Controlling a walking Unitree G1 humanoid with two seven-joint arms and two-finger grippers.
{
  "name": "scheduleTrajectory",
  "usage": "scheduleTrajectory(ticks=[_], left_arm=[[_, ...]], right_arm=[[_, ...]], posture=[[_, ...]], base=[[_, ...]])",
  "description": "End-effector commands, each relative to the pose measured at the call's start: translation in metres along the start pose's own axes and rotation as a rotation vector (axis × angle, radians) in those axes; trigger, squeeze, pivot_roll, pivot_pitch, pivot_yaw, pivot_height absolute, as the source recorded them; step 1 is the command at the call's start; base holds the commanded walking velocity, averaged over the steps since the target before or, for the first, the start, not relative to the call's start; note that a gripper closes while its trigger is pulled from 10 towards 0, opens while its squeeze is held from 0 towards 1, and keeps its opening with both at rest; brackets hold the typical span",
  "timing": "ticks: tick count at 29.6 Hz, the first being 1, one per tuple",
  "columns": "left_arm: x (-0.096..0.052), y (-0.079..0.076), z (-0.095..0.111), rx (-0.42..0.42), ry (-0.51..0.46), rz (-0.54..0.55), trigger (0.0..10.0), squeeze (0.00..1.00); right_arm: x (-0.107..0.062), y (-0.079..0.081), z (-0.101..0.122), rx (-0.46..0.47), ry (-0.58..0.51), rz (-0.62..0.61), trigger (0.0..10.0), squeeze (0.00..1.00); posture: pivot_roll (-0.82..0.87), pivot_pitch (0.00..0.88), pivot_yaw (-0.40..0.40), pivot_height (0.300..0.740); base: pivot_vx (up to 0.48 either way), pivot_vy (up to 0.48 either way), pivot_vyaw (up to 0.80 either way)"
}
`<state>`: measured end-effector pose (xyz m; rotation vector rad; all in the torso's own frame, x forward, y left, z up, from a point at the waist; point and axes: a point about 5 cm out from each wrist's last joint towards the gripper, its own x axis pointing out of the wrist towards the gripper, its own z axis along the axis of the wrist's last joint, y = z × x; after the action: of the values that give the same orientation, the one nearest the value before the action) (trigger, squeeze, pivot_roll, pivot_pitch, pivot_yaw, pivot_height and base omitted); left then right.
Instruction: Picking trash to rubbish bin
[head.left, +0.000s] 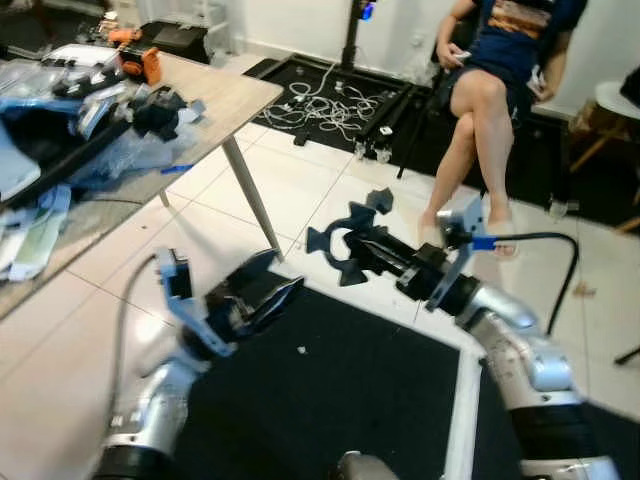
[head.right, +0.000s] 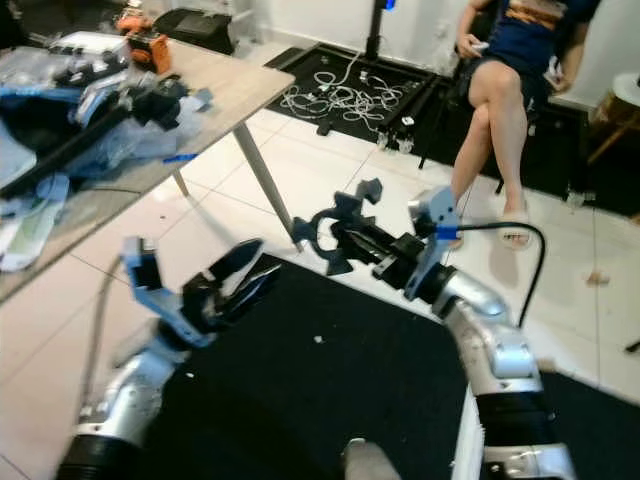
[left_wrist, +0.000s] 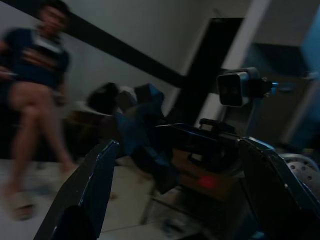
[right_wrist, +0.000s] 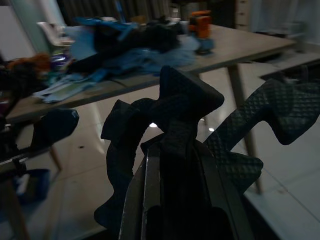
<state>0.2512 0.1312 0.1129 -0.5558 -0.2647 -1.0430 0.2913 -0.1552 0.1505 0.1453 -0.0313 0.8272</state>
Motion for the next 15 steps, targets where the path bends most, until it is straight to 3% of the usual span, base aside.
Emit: scheduleTrajectory(ticks=[1,15], left_arm=[[-0.005,0.003,0.0,-0.008,-0.002,0.013,10.0,0.0],[-0.008,0.016,-0.004,-0.003,-0.045,0.14,10.0,0.0]], right_arm=[[0.0,0.001,0.002,0.004,-0.005,0.012,10.0,0.0],[0.001,0.003,-0.001,0.002,0.015,0.029,10.0,0.0]], posture=[[-0.06,0.0,-0.016,0.74],[-0.05,0.0,-0.014,0.74]], base=[[0.0,0.0,-0.79],[0.0,0.0,-0.79]])
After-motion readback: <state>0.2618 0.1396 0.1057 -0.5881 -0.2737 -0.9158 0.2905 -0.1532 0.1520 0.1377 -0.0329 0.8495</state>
